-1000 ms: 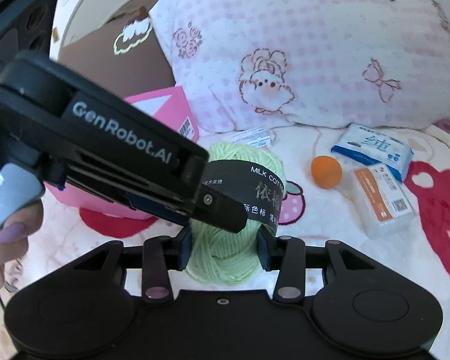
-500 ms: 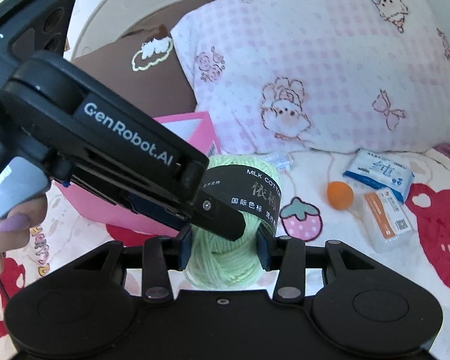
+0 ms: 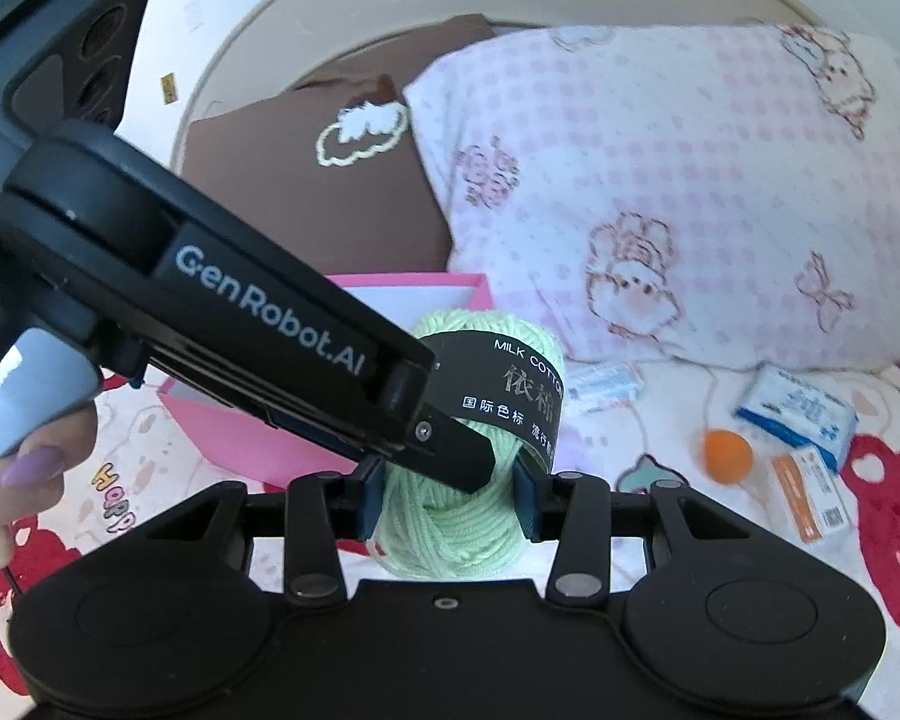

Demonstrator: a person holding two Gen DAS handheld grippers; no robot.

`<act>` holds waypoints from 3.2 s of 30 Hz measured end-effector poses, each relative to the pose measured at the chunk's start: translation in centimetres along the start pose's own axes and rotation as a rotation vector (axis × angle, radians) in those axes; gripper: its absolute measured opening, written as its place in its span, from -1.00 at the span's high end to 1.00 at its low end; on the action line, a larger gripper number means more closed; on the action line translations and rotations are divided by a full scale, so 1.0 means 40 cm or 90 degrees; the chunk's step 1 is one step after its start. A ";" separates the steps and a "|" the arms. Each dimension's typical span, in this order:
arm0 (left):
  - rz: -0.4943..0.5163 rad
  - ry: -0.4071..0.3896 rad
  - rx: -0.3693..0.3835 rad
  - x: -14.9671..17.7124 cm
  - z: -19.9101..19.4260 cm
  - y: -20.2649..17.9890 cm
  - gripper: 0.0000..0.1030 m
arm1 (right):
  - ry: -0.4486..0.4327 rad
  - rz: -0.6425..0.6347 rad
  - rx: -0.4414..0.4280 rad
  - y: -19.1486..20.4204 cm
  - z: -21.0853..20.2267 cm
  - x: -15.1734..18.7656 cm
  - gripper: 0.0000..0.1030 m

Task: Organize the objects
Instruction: 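Lift the green yarn ball with the left gripper over the pink box, then lower the yarn ball into the pink box and open the left gripper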

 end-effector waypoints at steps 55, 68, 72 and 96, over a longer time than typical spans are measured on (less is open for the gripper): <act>-0.130 -0.001 -0.135 -0.247 0.111 0.695 0.13 | 0.181 0.067 -0.164 0.261 0.696 -0.181 0.09; -0.114 0.039 -0.174 -0.205 0.157 0.760 0.13 | 0.244 0.080 -0.179 0.284 0.771 -0.120 0.06; -0.094 0.042 -0.210 -0.200 0.166 0.773 0.15 | 0.260 0.096 -0.221 0.272 0.766 -0.117 -0.10; -0.069 -0.019 -0.248 -0.208 0.127 0.791 0.30 | 0.253 0.018 -0.277 0.326 0.747 -0.102 0.21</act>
Point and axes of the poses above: each gripper's, at about its wrist camera, not at the fingertips, and z roughly the way its jaws point, y to its left, x to its underside, the point moved 6 cm from there along z, roughly the way its jaws point, and after that the axes turned 2 degrees about -y, right-handed, at the moved point
